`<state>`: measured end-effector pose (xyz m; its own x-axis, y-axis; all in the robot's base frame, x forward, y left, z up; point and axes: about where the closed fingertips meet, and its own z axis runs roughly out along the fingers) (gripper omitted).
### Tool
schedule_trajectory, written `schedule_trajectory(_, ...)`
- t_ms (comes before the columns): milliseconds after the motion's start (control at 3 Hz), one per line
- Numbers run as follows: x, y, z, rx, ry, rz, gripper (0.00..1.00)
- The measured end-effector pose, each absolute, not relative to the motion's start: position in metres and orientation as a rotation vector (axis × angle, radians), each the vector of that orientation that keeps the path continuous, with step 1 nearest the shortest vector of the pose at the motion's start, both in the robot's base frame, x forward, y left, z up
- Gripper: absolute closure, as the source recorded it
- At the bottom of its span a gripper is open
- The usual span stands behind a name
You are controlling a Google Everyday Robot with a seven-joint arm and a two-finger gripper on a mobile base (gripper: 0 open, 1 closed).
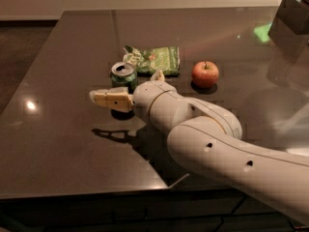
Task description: Place green can upright
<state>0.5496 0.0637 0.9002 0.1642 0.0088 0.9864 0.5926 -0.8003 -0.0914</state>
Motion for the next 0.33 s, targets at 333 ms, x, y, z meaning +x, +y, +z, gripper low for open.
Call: schedule_trajectory(333, 0.5496, 0.0637, 0.9003, -1.985, -0.568, -1.677, 0.0)
